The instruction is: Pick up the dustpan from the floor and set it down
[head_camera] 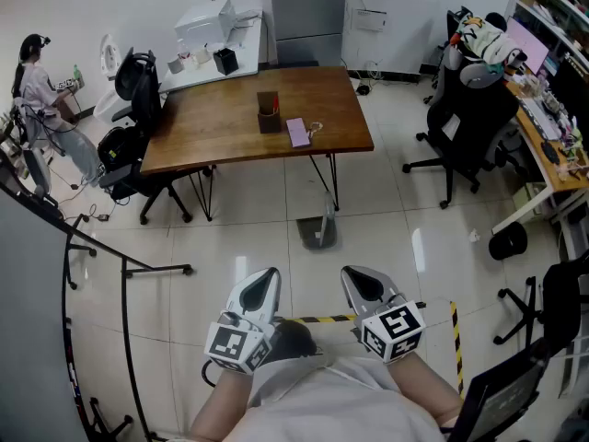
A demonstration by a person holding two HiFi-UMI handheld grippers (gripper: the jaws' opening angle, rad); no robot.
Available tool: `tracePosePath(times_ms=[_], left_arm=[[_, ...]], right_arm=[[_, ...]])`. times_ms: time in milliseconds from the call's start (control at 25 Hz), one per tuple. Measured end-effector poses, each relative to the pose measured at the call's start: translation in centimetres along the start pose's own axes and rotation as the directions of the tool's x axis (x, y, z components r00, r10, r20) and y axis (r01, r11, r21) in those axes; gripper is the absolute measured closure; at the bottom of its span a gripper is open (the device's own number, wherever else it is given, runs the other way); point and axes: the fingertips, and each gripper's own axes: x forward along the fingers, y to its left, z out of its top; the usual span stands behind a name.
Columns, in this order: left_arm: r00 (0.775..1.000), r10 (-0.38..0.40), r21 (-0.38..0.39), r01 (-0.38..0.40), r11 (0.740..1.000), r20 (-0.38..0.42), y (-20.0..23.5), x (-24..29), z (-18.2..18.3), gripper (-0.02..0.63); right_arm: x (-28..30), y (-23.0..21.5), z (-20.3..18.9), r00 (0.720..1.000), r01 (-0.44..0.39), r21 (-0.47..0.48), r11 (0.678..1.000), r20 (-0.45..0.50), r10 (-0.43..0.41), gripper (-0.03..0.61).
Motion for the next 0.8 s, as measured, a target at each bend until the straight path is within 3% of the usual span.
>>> tracePosePath(times_ms=[240, 440, 600, 800], left_arm=[[0.999, -0.014, -0.033, 0.013, 0.999, -0.029, 3.8, 4.1, -1.3, 0.598], [0.998, -0.069, 0.013, 0.069, 0.998, -0.016, 8.3, 9.1, 0.5, 0.598], [0.993, -0.116, -0.001, 0.116, 0.993, -0.030, 12.6, 12.6, 1.7, 0.598], [0.992, -0.099, -0.040, 0.096, 0.995, -0.080, 17.5, 15.5, 0.9, 0.598]], right_arm=[[4.1, -2.7, -0.2, 0.999, 0.024, 0.018, 1.000, -0.036, -0.023, 0.577], [10.2, -5.4, 1.2, 0.997, 0.058, 0.024, 0.998, -0.059, -0.057, 0.577], [15.4, -8.3, 2.6, 0.992, 0.104, 0.040, 0.994, -0.075, -0.101, 0.575], [19.7, -10.4, 2.0, 0.982, 0.148, 0.074, 0.986, -0.129, -0.137, 0.577]])
